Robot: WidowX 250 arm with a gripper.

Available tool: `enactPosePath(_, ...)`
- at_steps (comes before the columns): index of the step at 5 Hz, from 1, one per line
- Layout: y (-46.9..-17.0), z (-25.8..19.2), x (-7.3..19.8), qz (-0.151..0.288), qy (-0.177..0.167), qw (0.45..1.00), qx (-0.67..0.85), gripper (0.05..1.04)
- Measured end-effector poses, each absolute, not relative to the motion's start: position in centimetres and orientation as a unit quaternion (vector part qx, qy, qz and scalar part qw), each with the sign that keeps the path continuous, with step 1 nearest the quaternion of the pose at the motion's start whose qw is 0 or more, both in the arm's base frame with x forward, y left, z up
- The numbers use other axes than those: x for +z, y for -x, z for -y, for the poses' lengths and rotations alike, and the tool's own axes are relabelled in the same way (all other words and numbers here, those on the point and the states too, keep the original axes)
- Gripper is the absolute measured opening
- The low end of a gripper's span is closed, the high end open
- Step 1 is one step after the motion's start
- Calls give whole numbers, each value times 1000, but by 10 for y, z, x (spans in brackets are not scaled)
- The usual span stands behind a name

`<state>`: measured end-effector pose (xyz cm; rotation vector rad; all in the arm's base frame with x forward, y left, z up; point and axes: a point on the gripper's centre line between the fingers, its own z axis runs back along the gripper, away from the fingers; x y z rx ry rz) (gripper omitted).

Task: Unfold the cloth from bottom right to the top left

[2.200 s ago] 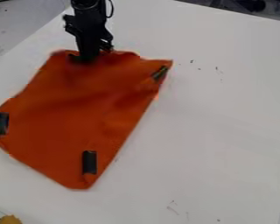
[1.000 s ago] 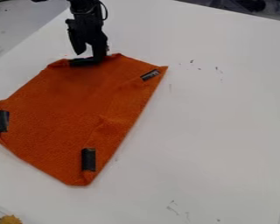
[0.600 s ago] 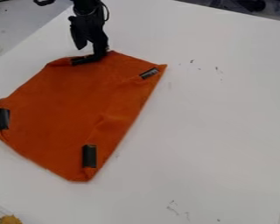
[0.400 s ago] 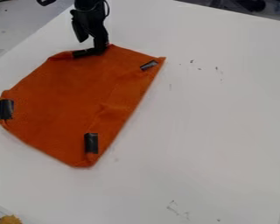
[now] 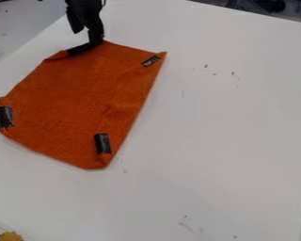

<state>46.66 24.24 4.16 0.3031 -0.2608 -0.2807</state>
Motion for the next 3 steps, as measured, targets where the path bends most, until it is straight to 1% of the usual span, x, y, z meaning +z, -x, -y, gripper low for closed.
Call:
enactPosePath(1, -468, -260, 54, 120, -153, 971, -140, 1001)
enactPosePath(2, -470, -276, 58, 124, -172, 967, -140, 1001)
enactPosePath(3, -469, -278, 70, 124, -168, 969, -135, 1001)
